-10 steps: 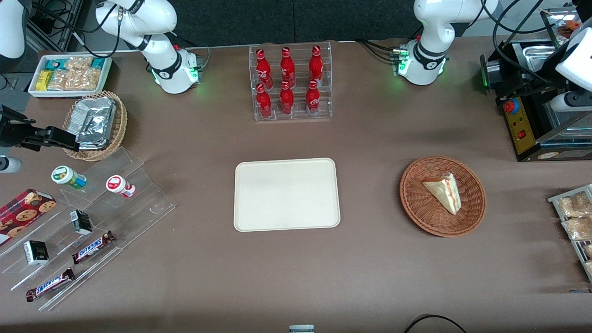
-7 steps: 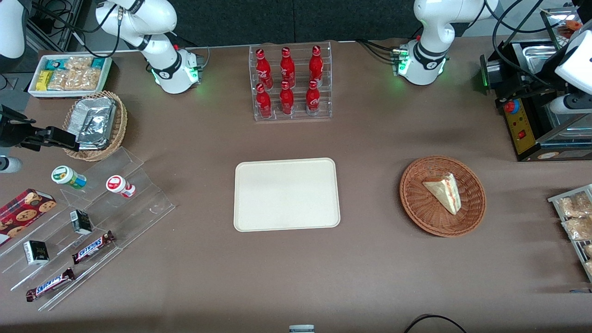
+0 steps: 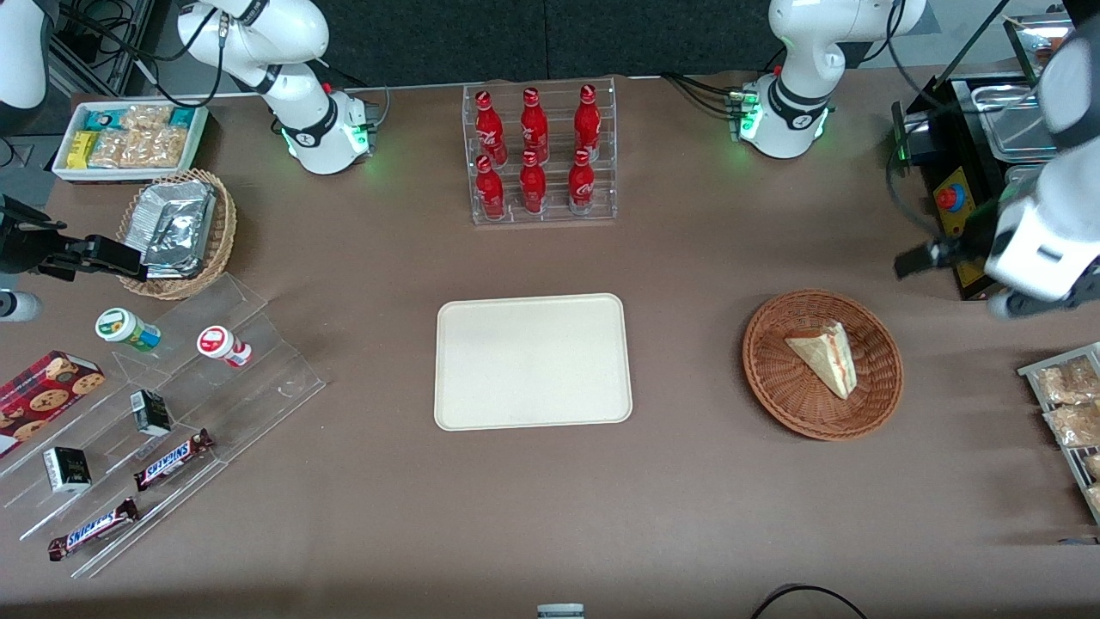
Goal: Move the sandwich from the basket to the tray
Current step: 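Move the left gripper over the wrapped sandwich in the wicker basket, then lower the left gripper and close it on the sandwich's crust edge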
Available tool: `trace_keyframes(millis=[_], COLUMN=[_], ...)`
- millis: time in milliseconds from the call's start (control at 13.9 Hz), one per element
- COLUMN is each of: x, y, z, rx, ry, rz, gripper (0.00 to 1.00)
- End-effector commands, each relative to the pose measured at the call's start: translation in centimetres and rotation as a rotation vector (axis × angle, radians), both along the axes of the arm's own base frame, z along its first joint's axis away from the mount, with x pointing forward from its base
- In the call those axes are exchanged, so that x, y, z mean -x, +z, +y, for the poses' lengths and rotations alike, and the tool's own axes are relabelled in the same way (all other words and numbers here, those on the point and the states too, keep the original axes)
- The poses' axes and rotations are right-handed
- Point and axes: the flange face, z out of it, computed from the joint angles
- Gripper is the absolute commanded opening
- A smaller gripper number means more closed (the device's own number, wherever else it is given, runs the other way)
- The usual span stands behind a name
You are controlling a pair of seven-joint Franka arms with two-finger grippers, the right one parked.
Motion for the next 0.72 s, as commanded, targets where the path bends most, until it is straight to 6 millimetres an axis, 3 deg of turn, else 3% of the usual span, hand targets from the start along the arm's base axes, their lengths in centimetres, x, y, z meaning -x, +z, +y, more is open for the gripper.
trace_keyframes(millis=[0,288,505,649], x=[0.2,1.6,2.7,2.4], y=[-4.7,-13.4,-18.1,-20.1], z=[0.5,-0.1,-0.6,-0.7], rx=[-0.032,-0.041,-0.025,-0.023], ry=[0.148,0.344,0.408,0.440], rz=[-0.045,-0.138,-0.209,-0.211], gripper=[1.00,1.00,1.00,1.00])
